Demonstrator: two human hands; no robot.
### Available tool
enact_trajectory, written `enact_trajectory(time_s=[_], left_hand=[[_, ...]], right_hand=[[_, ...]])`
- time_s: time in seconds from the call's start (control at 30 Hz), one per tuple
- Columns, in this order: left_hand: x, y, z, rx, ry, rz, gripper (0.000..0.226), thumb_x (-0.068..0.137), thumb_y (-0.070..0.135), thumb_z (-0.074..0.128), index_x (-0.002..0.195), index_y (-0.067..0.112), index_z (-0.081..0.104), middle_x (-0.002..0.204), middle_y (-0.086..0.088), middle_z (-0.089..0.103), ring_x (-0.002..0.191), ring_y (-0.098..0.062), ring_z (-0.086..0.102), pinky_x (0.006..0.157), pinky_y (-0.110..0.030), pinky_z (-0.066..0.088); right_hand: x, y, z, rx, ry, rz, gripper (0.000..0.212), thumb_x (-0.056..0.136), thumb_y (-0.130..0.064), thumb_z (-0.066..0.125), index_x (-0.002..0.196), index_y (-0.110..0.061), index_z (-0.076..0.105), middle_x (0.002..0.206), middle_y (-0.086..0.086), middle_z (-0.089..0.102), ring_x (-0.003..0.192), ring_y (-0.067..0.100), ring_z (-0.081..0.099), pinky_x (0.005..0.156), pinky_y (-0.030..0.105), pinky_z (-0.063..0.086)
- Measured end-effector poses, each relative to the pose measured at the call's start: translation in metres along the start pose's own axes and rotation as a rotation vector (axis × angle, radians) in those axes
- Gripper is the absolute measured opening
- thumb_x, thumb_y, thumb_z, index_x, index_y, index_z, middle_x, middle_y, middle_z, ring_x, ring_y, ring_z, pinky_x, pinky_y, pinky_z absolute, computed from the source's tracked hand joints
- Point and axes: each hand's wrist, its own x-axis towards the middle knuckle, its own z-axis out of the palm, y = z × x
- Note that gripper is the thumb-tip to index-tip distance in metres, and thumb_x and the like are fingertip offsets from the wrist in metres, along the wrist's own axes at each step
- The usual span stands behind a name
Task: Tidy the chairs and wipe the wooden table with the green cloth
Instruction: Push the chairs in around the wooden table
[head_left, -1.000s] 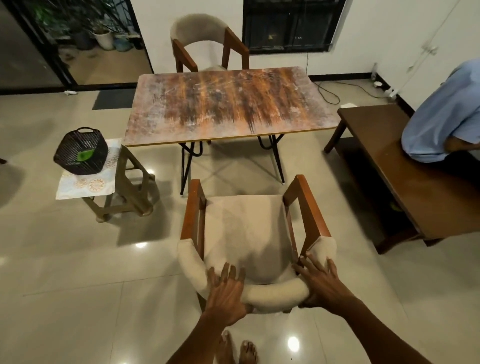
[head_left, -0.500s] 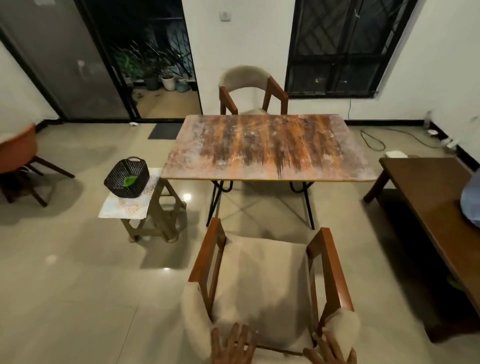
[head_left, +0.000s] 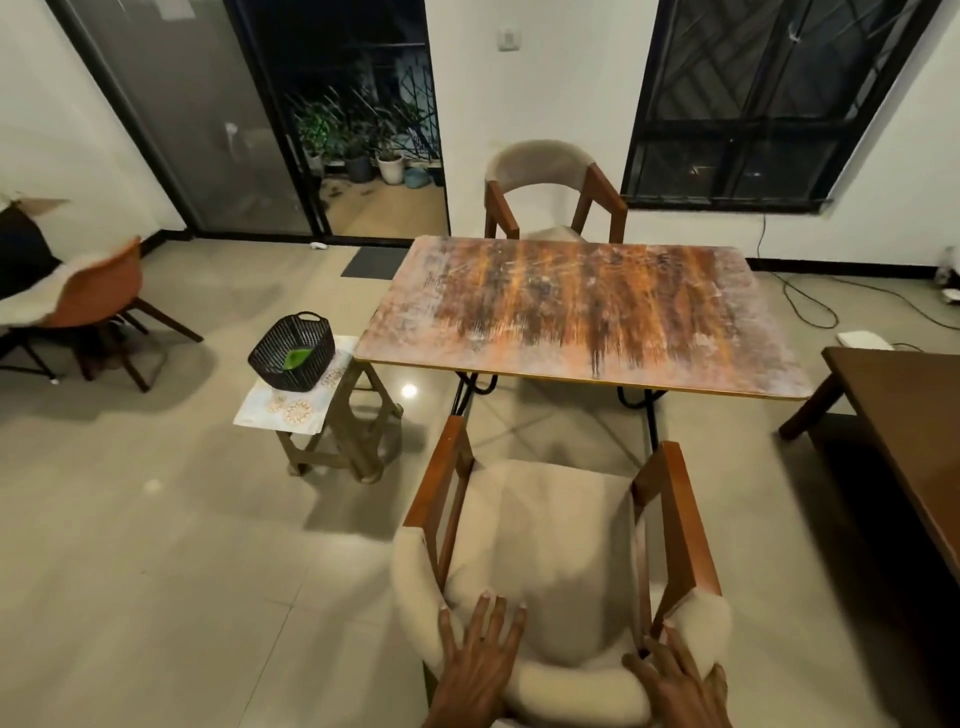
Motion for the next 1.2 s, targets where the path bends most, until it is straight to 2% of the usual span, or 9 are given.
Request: enact_trajectory(time_s=[0.07, 0.17, 0.3, 0.4, 0.53, 0.63, 0.73, 0.97, 1.2], left_hand=[[0.006, 0.013, -0.009, -0.053, -0.011, 0.023, 0.06, 0.086, 0.035, 0.044, 0.145, 0.027, 0.052, 0.135, -0.004, 0.073, 0.132, -0.029, 0.057, 0.111, -0.071, 0.021], [0.013, 0.015, -0.009, -0.184, -0.136, -0.021, 0.078, 0.071, 0.055, 0.059, 0.144, 0.026, 0.057, 0.136, -0.006, 0.072, 0.129, -0.032, 0.065, 0.103, -0.072, 0.04], [0.029, 0.015, -0.005, -0.143, -0.085, 0.072, 0.092, 0.069, 0.057, 0.069, 0.152, 0.024, 0.046, 0.144, -0.01, 0.067, 0.136, -0.033, 0.056, 0.111, -0.072, 0.032], [0.043, 0.014, 0.002, -0.019, -0.072, 0.107, 0.154, 0.031, 0.072, 0.096, 0.161, 0.018, 0.032, 0.151, -0.015, 0.055, 0.137, -0.041, 0.058, 0.109, -0.078, 0.033], [0.051, 0.021, -0.005, 0.015, -0.091, 0.14, 0.179, 0.023, 0.08, 0.092, 0.17, 0.017, 0.012, 0.159, -0.018, 0.048, 0.147, -0.044, 0.047, 0.117, -0.076, 0.02], [0.042, 0.006, -0.018, 0.019, -0.106, 0.197, 0.176, 0.035, 0.087, 0.086, 0.17, 0.021, -0.005, 0.17, -0.018, 0.032, 0.153, -0.043, 0.038, 0.111, -0.074, 0.027], [0.036, -0.012, -0.039, 0.016, -0.1, 0.188, 0.158, 0.061, 0.088, 0.076, 0.16, 0.033, -0.034, 0.177, -0.011, -0.01, 0.163, -0.037, -0.003, 0.118, -0.073, 0.0], [0.021, 0.01, -0.037, -0.104, -0.14, -0.141, 0.15, 0.073, 0.076, 0.079, 0.161, 0.026, -0.033, 0.164, -0.019, -0.043, 0.154, -0.046, -0.034, 0.118, -0.08, 0.009], [0.035, 0.017, -0.032, -0.136, -0.167, -0.188, 0.148, 0.076, 0.061, 0.086, 0.166, 0.019, -0.024, 0.161, -0.026, -0.045, 0.15, -0.053, -0.037, 0.119, -0.081, 0.017]], right_hand=[[0.0, -0.012, -0.006, -0.008, 0.063, -0.032, 0.057, 0.054, -0.073, 0.051, 0.108, -0.056, 0.055, 0.115, -0.003, 0.075, 0.155, 0.019, 0.023, 0.074, 0.057, 0.048], [0.002, -0.035, -0.035, -0.173, -0.045, -0.019, 0.09, 0.026, -0.087, 0.072, 0.109, -0.052, 0.069, 0.127, 0.002, 0.074, 0.143, 0.03, 0.039, 0.069, 0.067, 0.054], [0.007, -0.052, -0.064, -0.173, -0.202, -0.008, 0.083, 0.078, -0.068, 0.071, 0.153, -0.042, 0.045, 0.175, 0.001, 0.016, 0.164, 0.031, -0.009, 0.118, 0.072, 0.021], [0.026, -0.046, -0.065, -0.107, -0.173, 0.001, 0.08, 0.084, -0.061, 0.075, 0.154, -0.038, 0.044, 0.176, 0.002, 0.012, 0.163, 0.034, -0.011, 0.12, 0.077, 0.011], [0.027, -0.036, -0.062, -0.05, -0.023, 0.035, 0.091, 0.091, -0.053, 0.074, 0.165, -0.032, 0.026, 0.178, 0.006, -0.001, 0.164, 0.033, -0.014, 0.126, 0.07, 0.009], [-0.008, -0.032, -0.041, 0.123, 0.12, 0.129, 0.101, 0.095, -0.052, 0.072, 0.169, -0.035, 0.006, 0.176, 0.007, -0.018, 0.164, 0.034, -0.013, 0.13, 0.061, 0.011], [-0.031, -0.04, -0.022, 0.289, 0.194, 0.189, 0.114, 0.091, -0.055, 0.077, 0.166, -0.043, -0.008, 0.173, 0.002, -0.03, 0.163, 0.035, -0.014, 0.128, 0.061, 0.018], [-0.004, -0.078, -0.018, 0.443, 0.184, 0.253, 0.104, 0.086, -0.035, 0.086, 0.167, -0.04, 0.021, 0.171, 0.01, -0.034, 0.16, 0.049, -0.01, 0.122, 0.065, 0.028], [0.015, -0.075, -0.033, 0.393, 0.185, 0.262, 0.075, 0.091, -0.019, 0.082, 0.157, -0.028, 0.048, 0.17, 0.017, -0.031, 0.159, 0.055, 0.002, 0.123, 0.062, 0.032]])
